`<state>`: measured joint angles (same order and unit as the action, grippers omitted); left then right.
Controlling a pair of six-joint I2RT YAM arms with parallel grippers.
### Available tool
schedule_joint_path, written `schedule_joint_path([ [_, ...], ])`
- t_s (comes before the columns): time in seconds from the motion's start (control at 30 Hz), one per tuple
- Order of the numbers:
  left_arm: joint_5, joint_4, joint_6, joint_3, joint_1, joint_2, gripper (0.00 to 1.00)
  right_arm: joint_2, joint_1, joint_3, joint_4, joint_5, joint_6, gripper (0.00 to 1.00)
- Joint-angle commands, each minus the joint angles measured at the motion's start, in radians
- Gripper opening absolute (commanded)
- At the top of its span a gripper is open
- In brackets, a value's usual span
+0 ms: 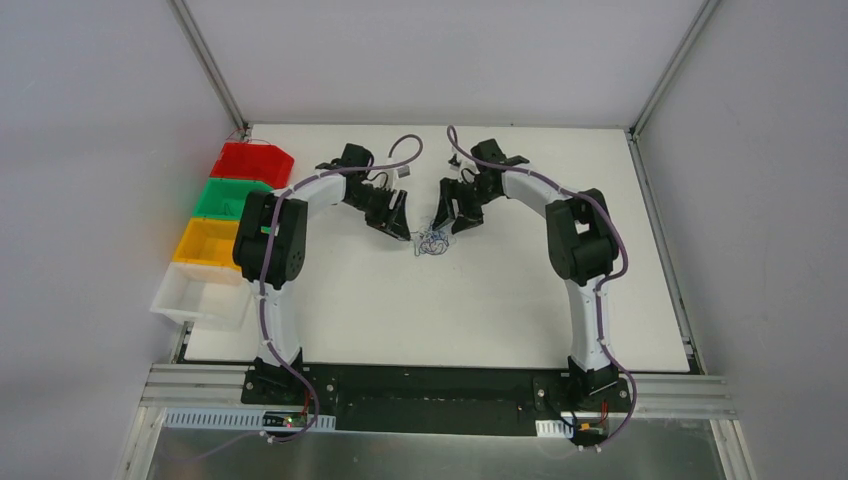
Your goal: Untangle the cables
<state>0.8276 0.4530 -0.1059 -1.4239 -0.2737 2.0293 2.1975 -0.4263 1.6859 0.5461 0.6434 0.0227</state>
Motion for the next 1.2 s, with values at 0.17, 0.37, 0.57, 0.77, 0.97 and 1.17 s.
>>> schedule_joint_path([
  [0.17, 0.007, -0.052, -0.087, -0.004, -0.042, 0.013, 0.17, 0.019, -0.028, 0.026, -0.032, -0.090, -0.011, 0.64],
  [0.37, -0.002, -0.033, -0.067, 0.144, -0.009, -0.236, 0.00, -0.034, -0.024, -0.007, -0.012, -0.281, 0.055, 0.30],
  [0.57, -0.021, 0.079, -0.044, 0.197, 0.148, -0.483, 0.00, -0.076, 0.016, -0.045, 0.035, -0.413, 0.127, 0.00],
  [0.77, -0.118, 0.222, -0.052, 0.056, 0.351, -0.615, 0.00, -0.139, 0.088, -0.112, 0.104, -0.472, 0.195, 0.00],
  [0.97, -0.107, 0.341, -0.076, -0.117, 0.517, -0.644, 0.00, -0.218, 0.170, -0.197, 0.148, -0.487, 0.232, 0.00],
  [1.17, 0.078, 0.383, -0.013, -0.220, 0.511, -0.632, 0.00, -0.277, 0.199, -0.171, 0.267, -0.142, 0.303, 0.33],
])
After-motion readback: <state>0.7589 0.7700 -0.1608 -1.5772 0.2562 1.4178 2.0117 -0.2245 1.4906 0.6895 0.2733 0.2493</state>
